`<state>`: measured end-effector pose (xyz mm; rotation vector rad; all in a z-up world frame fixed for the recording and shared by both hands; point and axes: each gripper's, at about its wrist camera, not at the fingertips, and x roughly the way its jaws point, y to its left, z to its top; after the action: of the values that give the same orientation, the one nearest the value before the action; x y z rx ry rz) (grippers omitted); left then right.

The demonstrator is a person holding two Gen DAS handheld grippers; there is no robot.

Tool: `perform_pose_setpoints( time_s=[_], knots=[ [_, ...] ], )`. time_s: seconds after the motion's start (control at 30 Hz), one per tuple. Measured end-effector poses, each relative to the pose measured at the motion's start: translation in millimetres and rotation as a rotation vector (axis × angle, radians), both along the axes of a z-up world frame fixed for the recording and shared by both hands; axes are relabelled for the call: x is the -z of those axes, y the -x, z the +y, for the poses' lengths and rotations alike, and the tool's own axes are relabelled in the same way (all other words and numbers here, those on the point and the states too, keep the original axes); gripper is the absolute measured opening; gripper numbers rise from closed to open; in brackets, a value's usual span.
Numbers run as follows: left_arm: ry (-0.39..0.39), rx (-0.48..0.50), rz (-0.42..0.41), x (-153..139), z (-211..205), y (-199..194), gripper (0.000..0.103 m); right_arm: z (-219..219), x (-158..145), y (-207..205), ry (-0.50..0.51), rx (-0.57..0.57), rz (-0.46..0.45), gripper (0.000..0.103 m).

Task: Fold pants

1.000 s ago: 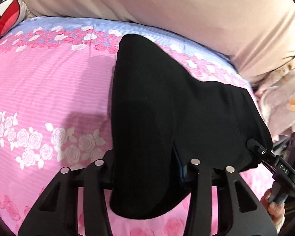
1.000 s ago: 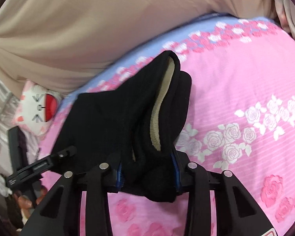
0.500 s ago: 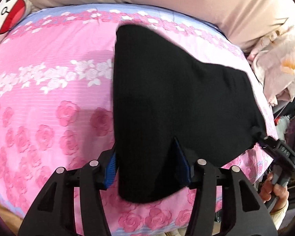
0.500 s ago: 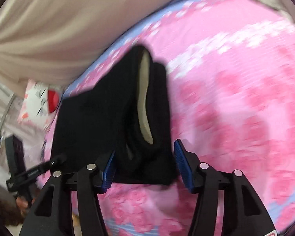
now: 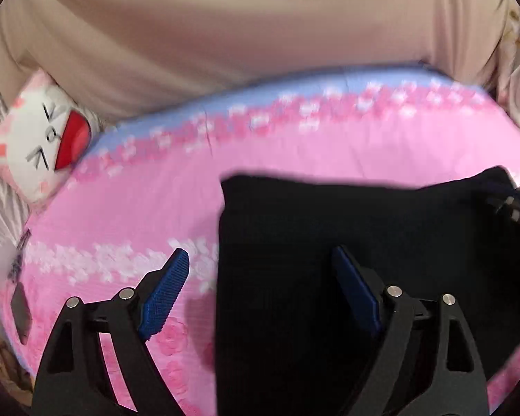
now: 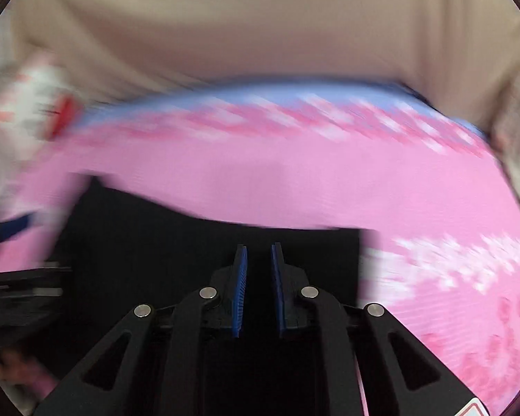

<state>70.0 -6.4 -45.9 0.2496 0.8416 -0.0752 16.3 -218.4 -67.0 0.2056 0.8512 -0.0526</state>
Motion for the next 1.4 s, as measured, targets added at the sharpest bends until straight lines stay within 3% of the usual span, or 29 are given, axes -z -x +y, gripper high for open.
perform_pose_setpoints(
  time_s=[0.07, 0.1, 0.13, 0.27, 0.47, 0.6, 0.67, 0.7, 0.8, 0.9, 0.97, 1.0, 1.03, 1.1, 1.23, 1.4],
  knots=[
    [0.043, -0.004, 0.037, 7.7, 5.4, -2.6, 0.083, -16.2, -7.6, 8.9, -0.136, 0.043, -0.003, 0.01],
    [0.039, -0.005, 0.018, 5.2, 6.0, 0.6, 0.083, -13.6, -16.2, 13.8, -0.119, 0.048, -0.019, 0.01],
    [0.019, -0.003, 0.003, 2.8, 4.3, 2.4, 0.083, -5.9, -28.0, 21.1, -0.098, 0.03, -0.048, 0.018],
    [0.03, -0.001, 0.016, -0.6, 5.2, 0.9, 0.083, 22.2, -48.1, 36.2, -0.112, -0.038, -0.104, 0.019],
    [0.054, 0.0, 0.037, 1.6, 6.4, -3.2, 0.083, 61.1, -42.6, 24.8, -0.13, -0.125, -0.073, 0.019],
    [0.053, 0.0, 0.036, 2.0, 6.1, -3.5, 0.083, 79.7, -23.6, 7.0, -0.103, -0.163, -0.019, 0.019],
    [0.059, -0.001, 0.04, 2.3, 6.6, -4.1, 0.084, 76.3, -9.6, -0.2, -0.071, -0.161, 0.047, 0.008],
    [0.064, 0.0, 0.043, 2.1, 6.4, -3.9, 0.084, 66.7, -9.0, 1.9, -0.101, -0.152, 0.043, 0.002],
    [0.091, 0.009, 0.043, -5.4, 14.7, 1.2, 0.084, 17.5, -34.5, 33.6, -0.066, 0.013, -0.028, 0.012],
    [0.109, 0.001, 0.008, -21.4, 30.8, 13.9, 0.084, -36.4, -55.4, 83.2, -0.057, 0.129, -0.073, 0.015],
    [0.114, 0.006, -0.012, -31.2, 39.9, 25.0, 0.088, -55.4, -55.9, 115.0, -0.037, 0.163, -0.056, 0.026],
    [0.115, 0.002, -0.017, -34.0, 42.4, 28.7, 0.09, -59.9, -51.3, 132.0, -0.03, 0.168, -0.039, 0.036],
    [0.118, 0.001, -0.02, -37.2, 45.0, 34.5, 0.091, -60.3, -46.0, 144.3, -0.032, 0.165, -0.027, 0.04],
    [0.125, 0.014, -0.008, -39.2, 44.9, 43.3, 0.096, -53.6, -30.5, 164.7, -0.063, 0.134, -0.009, 0.04],
    [0.127, 0.062, 0.037, -31.2, 28.5, 65.3, 0.096, -19.4, -8.0, 176.3, -0.11, 0.025, -0.01, 0.039],
    [0.094, 0.084, 0.065, -17.4, 9.8, 83.9, 0.096, 11.2, 0.0, 173.4, -0.044, -0.067, -0.029, 0.039]
  ],
)
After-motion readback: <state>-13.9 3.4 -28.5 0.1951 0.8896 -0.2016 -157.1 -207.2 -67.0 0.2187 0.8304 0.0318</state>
